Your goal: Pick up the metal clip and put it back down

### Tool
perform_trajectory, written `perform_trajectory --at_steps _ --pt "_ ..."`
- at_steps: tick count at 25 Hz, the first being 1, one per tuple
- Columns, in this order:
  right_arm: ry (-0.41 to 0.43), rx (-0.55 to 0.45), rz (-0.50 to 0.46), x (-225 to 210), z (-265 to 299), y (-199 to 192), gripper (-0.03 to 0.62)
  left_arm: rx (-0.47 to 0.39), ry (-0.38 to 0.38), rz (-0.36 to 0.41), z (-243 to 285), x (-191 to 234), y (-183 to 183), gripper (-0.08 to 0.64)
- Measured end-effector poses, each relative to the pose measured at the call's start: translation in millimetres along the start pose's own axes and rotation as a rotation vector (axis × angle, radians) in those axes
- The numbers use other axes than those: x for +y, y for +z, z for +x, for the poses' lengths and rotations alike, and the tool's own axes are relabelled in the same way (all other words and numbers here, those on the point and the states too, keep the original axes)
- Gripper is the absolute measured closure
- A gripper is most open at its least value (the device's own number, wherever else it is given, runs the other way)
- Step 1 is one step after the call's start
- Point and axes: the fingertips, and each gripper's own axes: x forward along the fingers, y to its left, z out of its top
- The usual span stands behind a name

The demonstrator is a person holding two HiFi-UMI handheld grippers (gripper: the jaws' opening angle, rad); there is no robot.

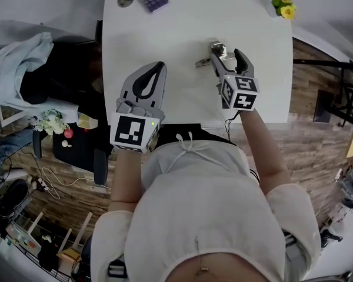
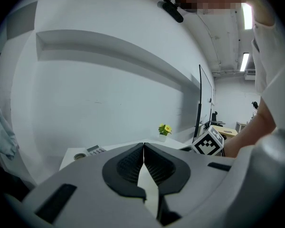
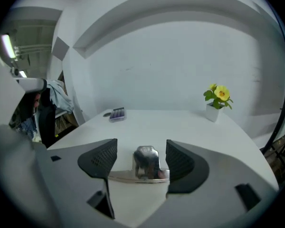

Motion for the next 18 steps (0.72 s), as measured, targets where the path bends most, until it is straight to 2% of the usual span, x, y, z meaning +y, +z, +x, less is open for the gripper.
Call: perform_trajectory --at_steps 5,11,16,18 --pt "0.026 -0.178 -0.024 12 -53 36 0.352 -0.036 -0.002 0.005 -17 -21 16 0.540" --pt "0.047 -0.402 -0.071 20 -131 81 0.460 -0.070 -0.014 0.054 -36 -49 35 0.540" --pt "0.008 -0.522 -0.050 11 -181 107 0.569 -0.099 -0.018 0.091 -49 -63 50 0.540" --pt "0.002 -0.552 -0.028 7 -196 114 0.584 -0.106 -0.014 0.105 -54 -65 55 0.540"
